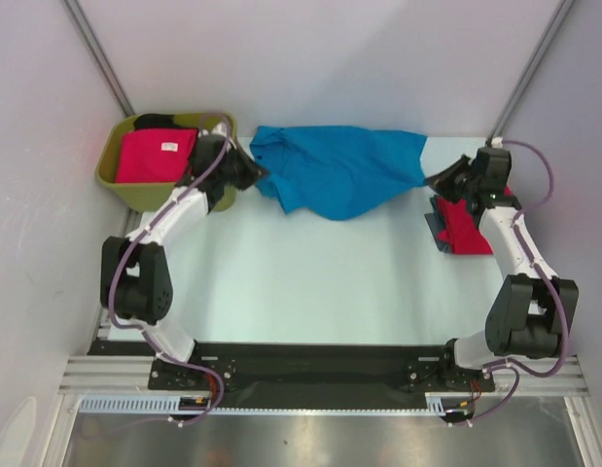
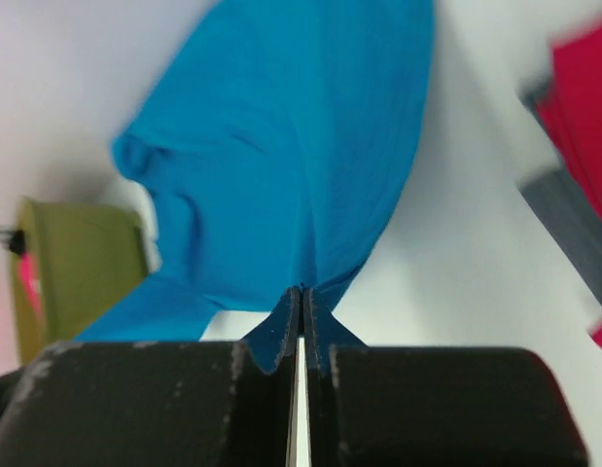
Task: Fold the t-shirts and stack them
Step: Flatten the tshirt out
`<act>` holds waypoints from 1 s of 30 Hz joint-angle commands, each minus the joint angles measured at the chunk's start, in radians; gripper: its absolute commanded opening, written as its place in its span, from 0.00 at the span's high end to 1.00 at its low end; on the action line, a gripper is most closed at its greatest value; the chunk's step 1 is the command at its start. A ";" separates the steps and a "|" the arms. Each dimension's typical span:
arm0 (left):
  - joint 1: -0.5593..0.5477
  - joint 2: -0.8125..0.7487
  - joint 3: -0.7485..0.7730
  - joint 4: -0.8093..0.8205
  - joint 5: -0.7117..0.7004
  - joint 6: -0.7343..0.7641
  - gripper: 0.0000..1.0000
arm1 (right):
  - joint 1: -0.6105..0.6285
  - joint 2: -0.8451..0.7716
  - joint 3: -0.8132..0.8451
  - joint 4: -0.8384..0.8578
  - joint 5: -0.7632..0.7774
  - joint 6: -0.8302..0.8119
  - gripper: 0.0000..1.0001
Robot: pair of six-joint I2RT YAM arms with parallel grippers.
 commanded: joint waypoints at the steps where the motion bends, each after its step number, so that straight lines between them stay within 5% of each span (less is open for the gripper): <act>1: -0.046 -0.267 -0.172 0.160 -0.116 0.030 1.00 | -0.001 -0.055 -0.123 0.071 0.010 -0.038 1.00; 15: -0.244 -0.787 -0.693 -0.024 -0.463 -0.032 1.00 | -0.003 -0.353 -0.448 -0.087 0.252 -0.101 1.00; 30: -0.246 -1.047 -0.726 -0.318 -0.595 -0.062 1.00 | 0.013 -0.455 -0.588 -0.172 0.278 -0.142 1.00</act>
